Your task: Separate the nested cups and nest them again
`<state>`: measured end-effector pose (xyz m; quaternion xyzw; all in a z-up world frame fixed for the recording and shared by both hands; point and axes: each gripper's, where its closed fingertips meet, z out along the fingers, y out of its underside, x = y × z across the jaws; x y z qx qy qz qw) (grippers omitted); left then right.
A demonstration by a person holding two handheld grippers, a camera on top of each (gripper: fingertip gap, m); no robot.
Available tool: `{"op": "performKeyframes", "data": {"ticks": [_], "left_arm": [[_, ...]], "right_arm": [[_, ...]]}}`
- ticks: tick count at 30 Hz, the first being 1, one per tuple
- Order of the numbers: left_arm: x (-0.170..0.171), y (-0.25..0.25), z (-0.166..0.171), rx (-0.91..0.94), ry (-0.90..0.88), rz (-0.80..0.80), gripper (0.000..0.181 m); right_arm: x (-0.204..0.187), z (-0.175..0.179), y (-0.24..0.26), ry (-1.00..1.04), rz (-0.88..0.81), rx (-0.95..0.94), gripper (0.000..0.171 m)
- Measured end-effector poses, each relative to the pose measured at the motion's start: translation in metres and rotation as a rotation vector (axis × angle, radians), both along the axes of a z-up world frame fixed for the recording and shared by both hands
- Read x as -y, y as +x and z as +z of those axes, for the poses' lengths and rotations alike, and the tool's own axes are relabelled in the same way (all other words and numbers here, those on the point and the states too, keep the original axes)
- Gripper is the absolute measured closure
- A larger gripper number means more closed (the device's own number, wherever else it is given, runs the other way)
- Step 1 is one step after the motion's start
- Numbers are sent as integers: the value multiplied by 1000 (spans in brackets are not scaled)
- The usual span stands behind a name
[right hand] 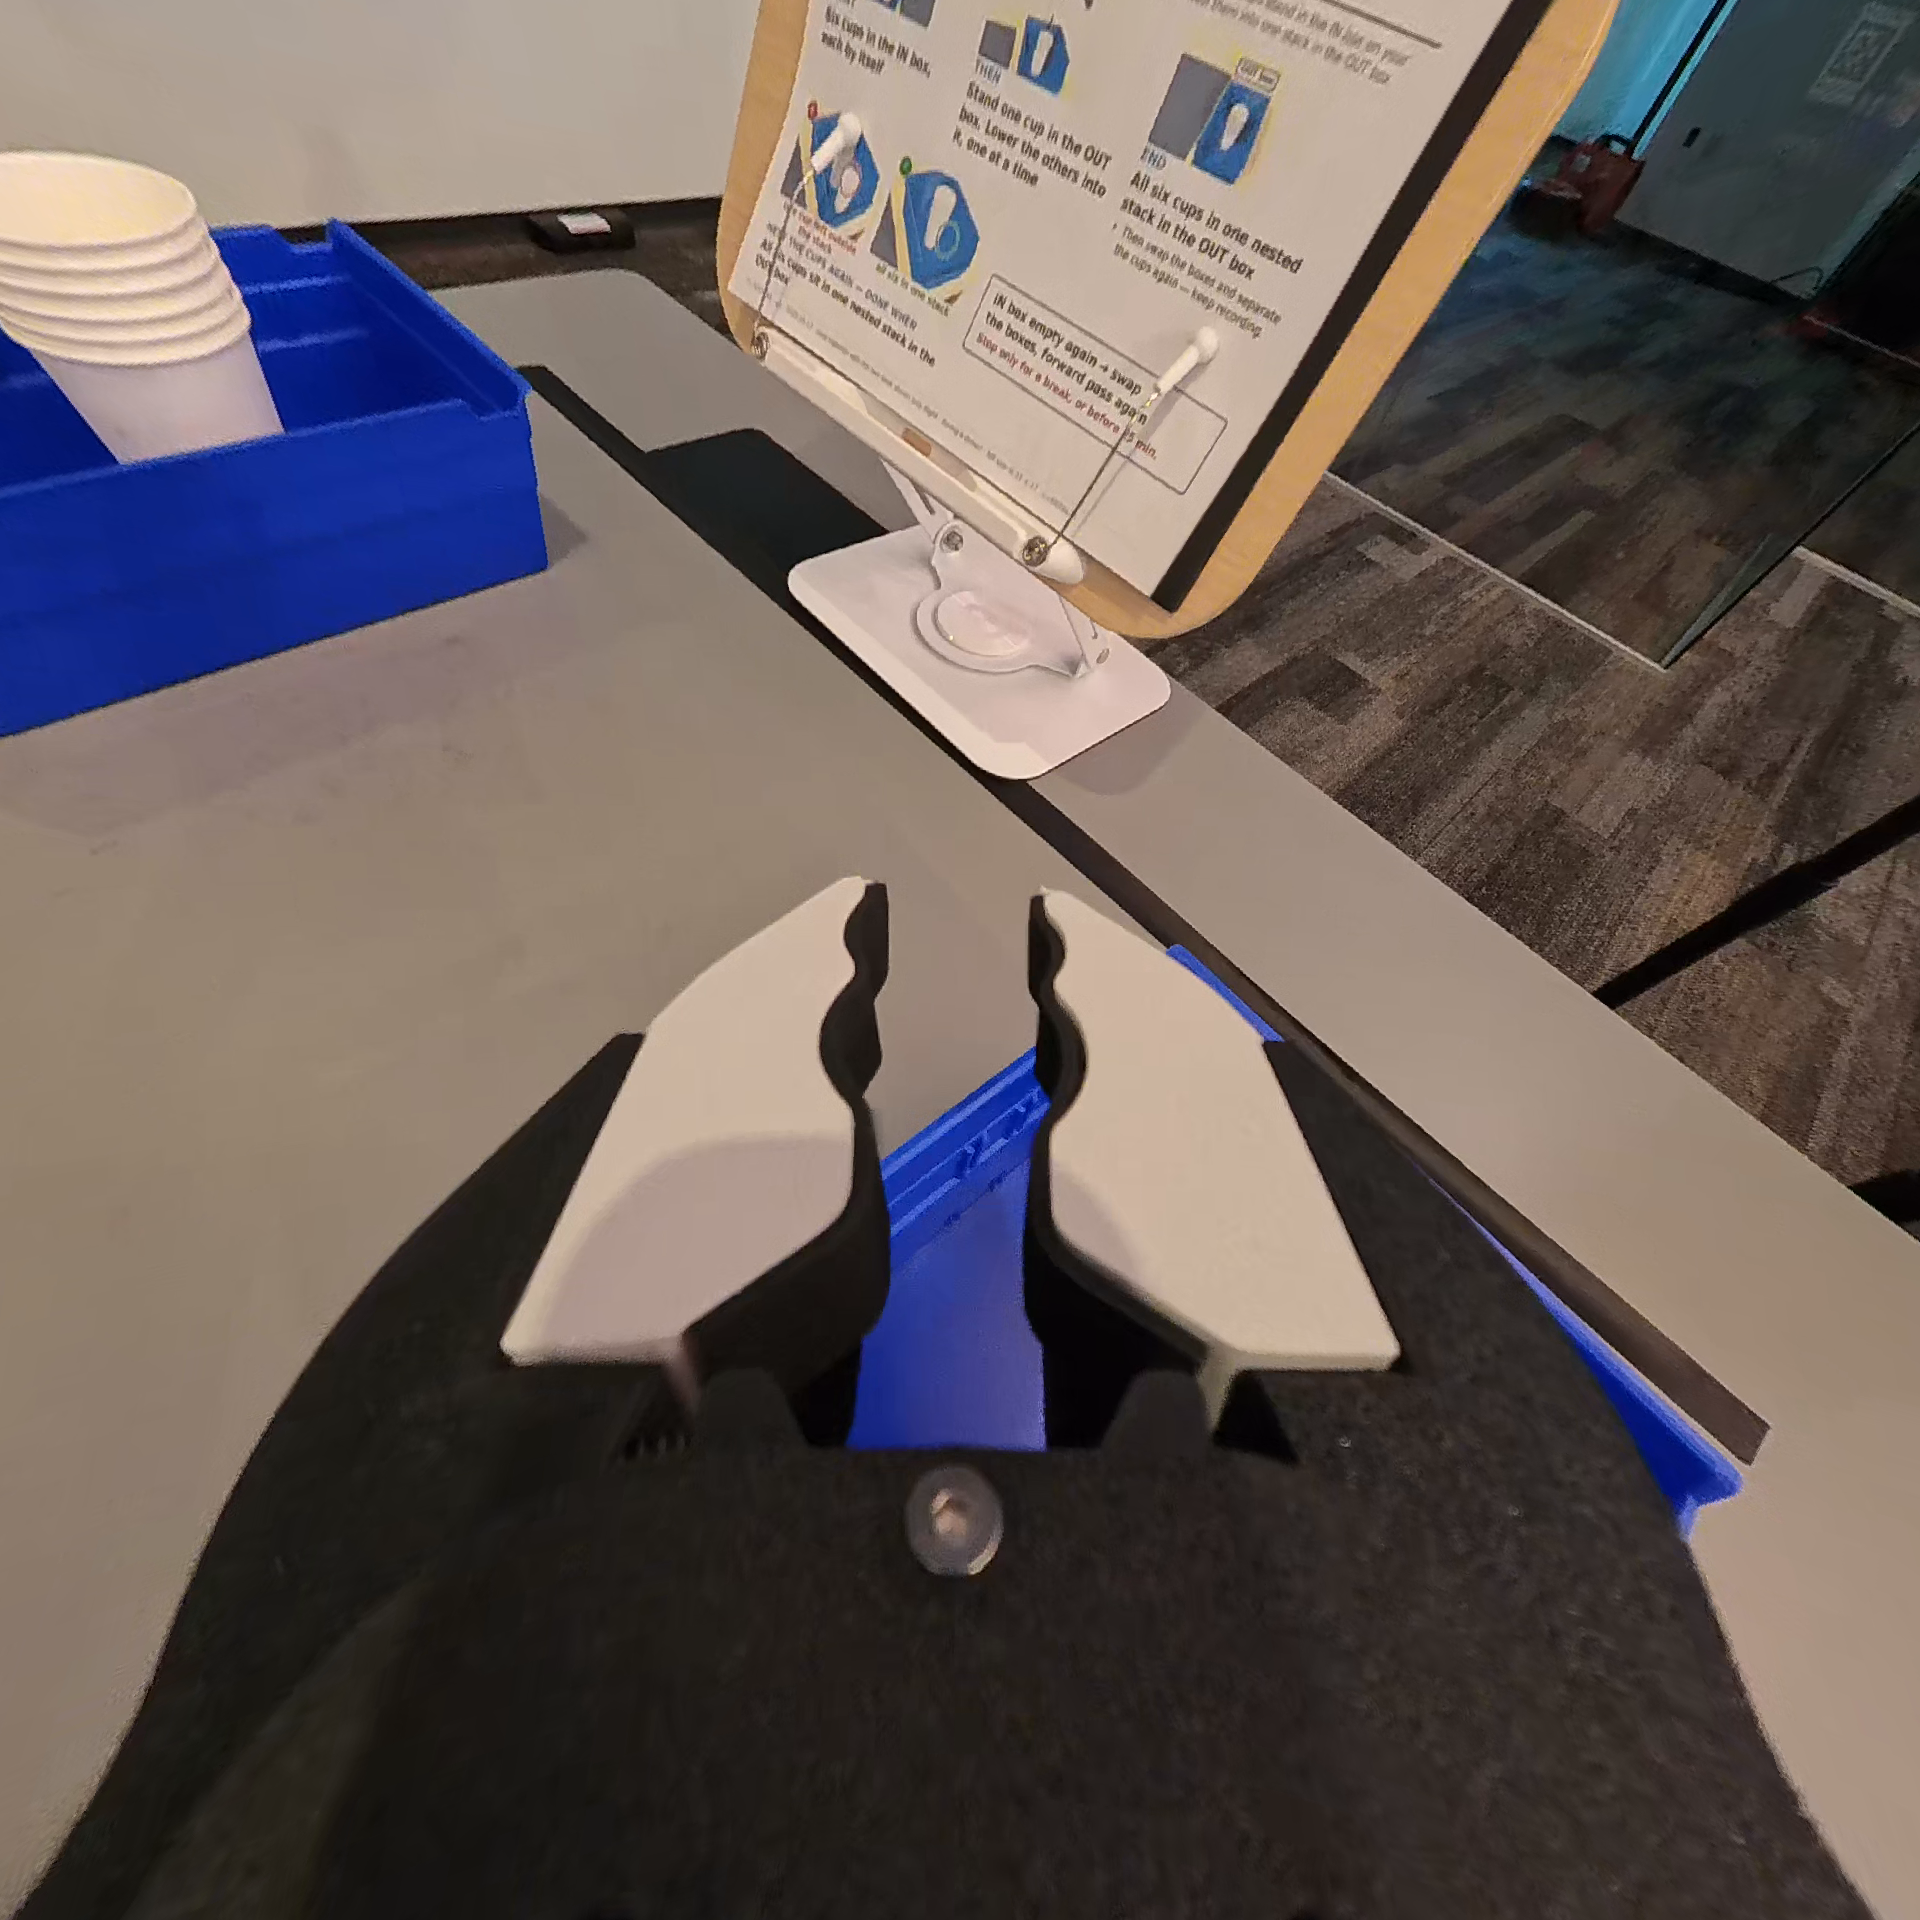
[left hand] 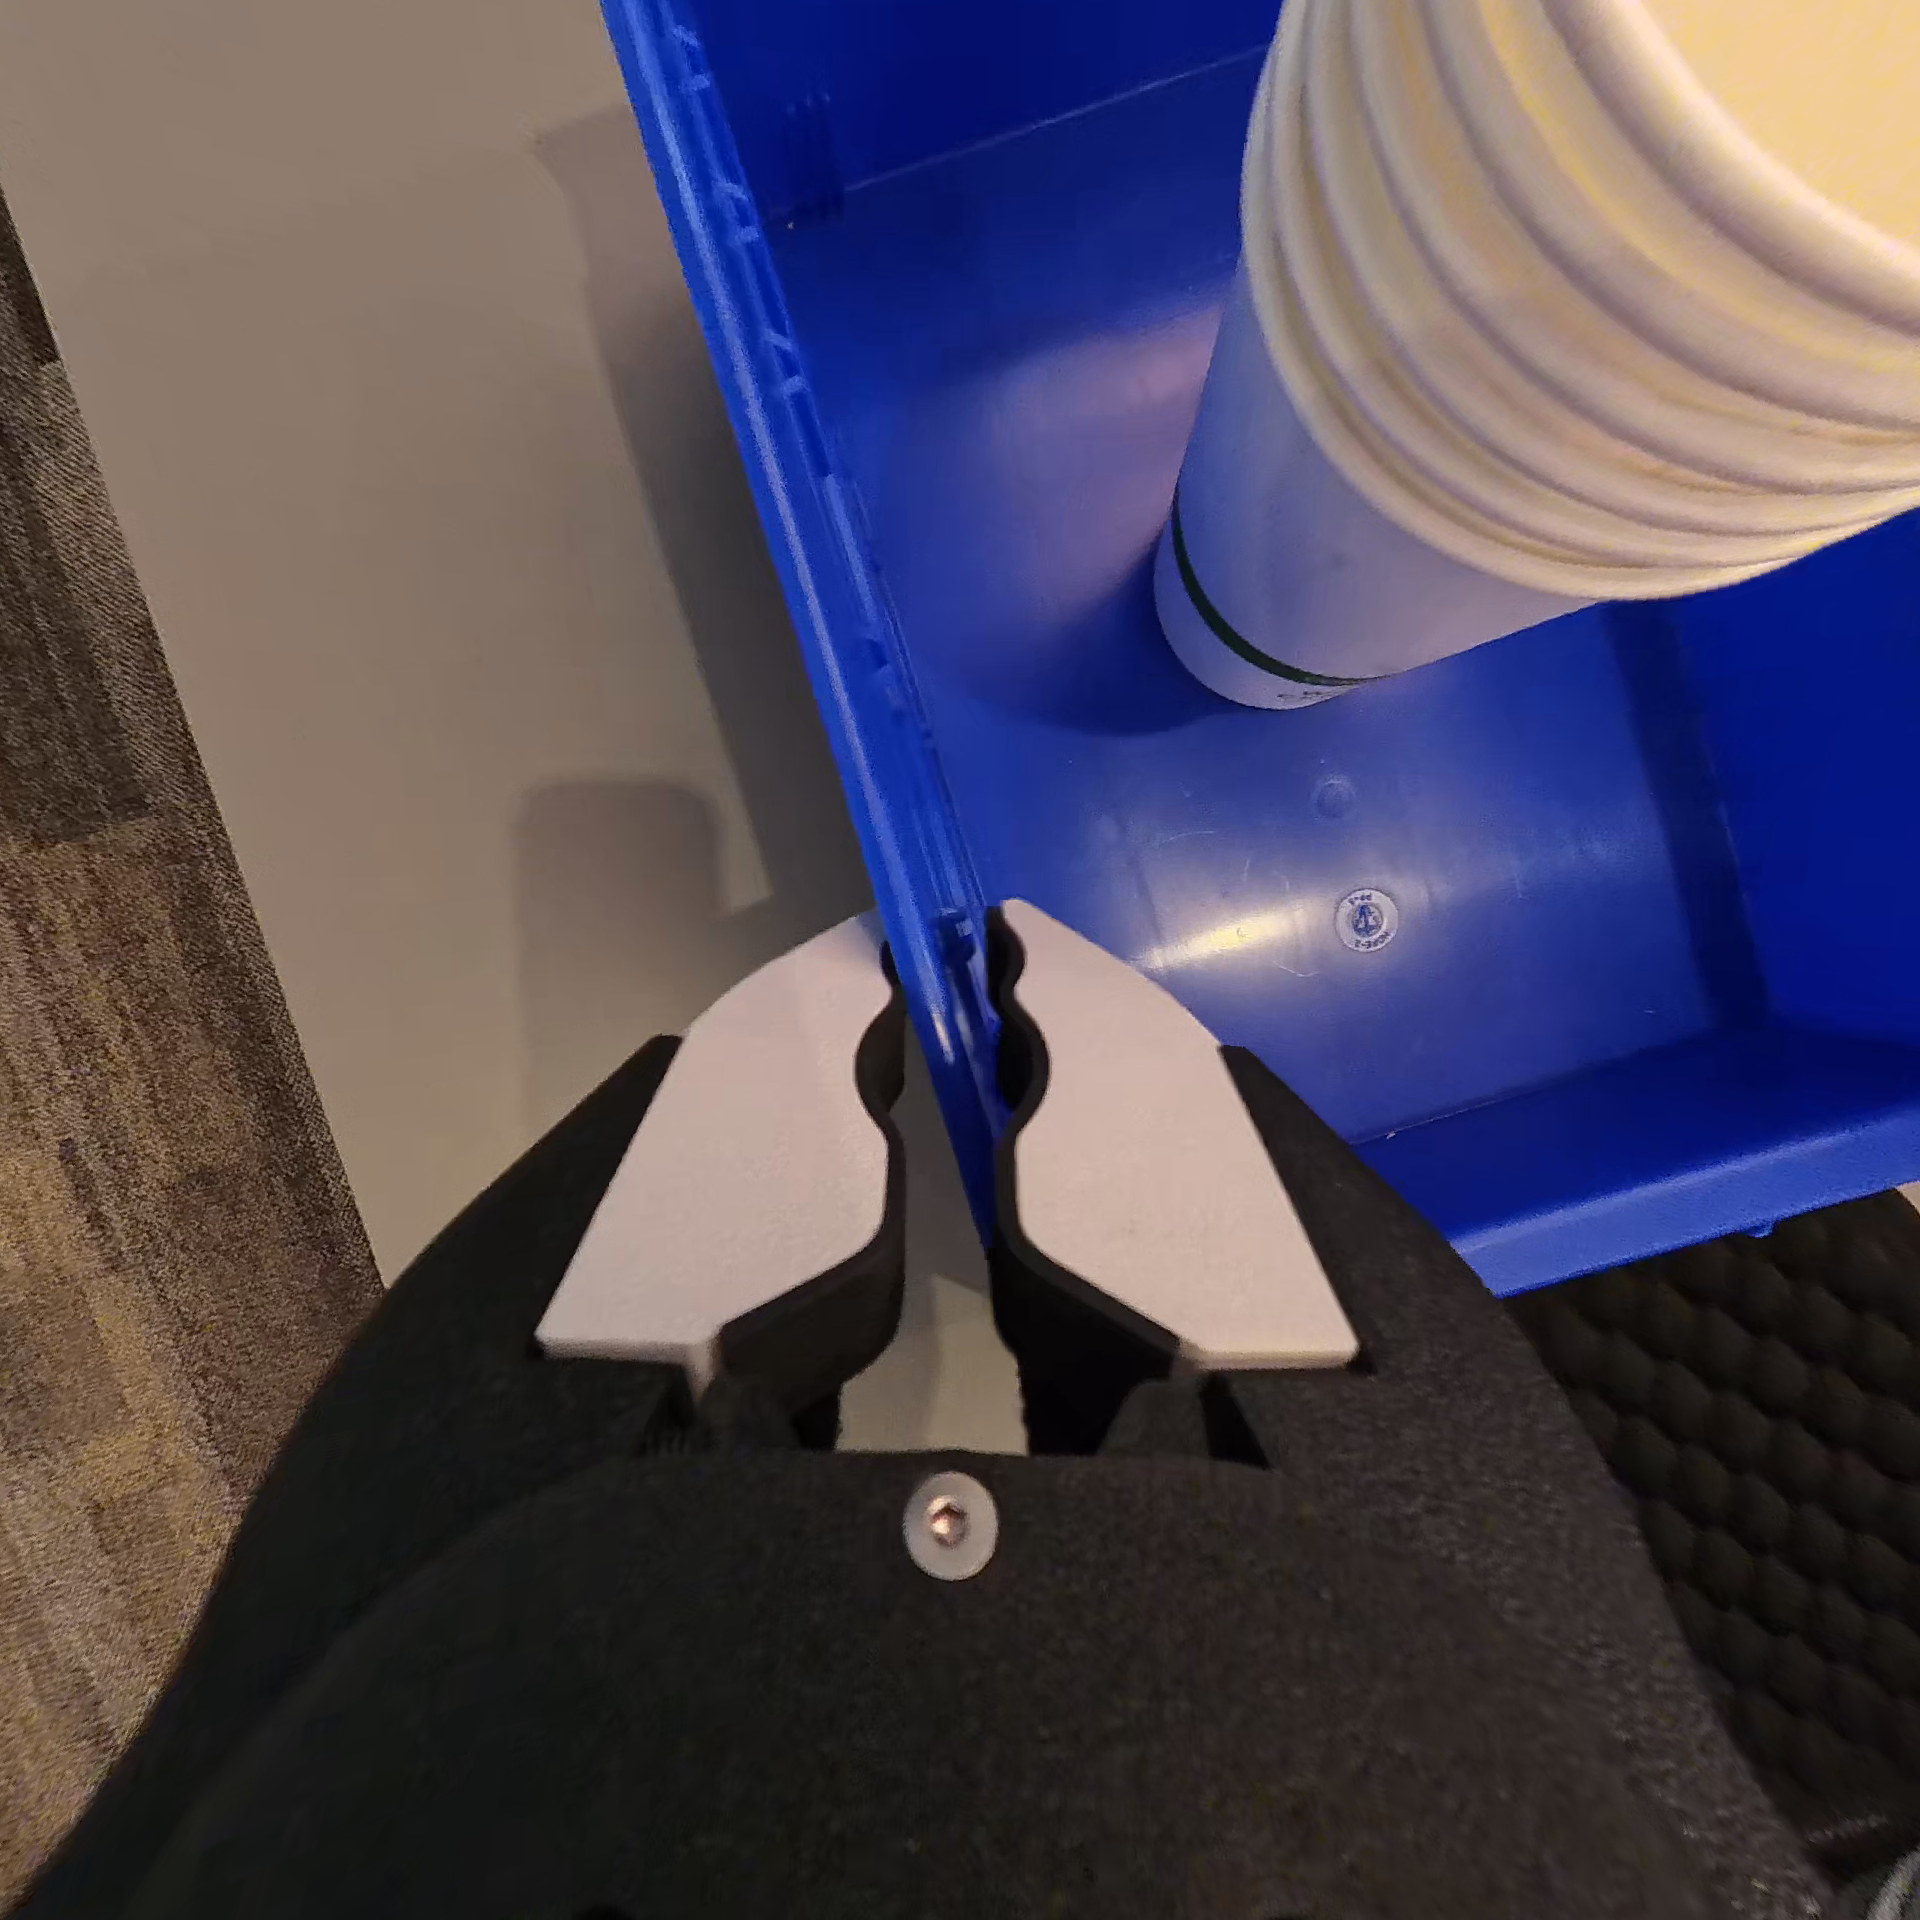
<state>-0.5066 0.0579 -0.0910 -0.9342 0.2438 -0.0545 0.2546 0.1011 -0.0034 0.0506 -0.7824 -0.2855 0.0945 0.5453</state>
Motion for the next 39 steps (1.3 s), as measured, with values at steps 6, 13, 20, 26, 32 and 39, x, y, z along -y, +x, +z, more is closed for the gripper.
{"op": "performKeyframes", "data": {"ticks": [6, 13, 20, 26, 32, 39], "left_arm": [[-8, 7, 23, 169, 138, 63, 108], [4, 20, 115, 210, 569, 13, 101], [40, 80, 96, 137, 599, -30, 82], [37, 96, 73, 107, 630, 37, 77], [21, 103, 51, 171, 550, 144, 78], [0, 104, 36, 133, 504, 201, 68]], "right_arm": [[-4, -5, -3, -12, -6, 26, 145], [-7, -9, -3, -22, -11, 39, 144], [-8, -13, -5, -34, -12, 52, 144], [-8, -17, -8, -46, -4, 68, 144], [-9, -23, -8, -60, -8, 85, 144], [-10, -25, -4, -62, -13, 76, 144]]}}
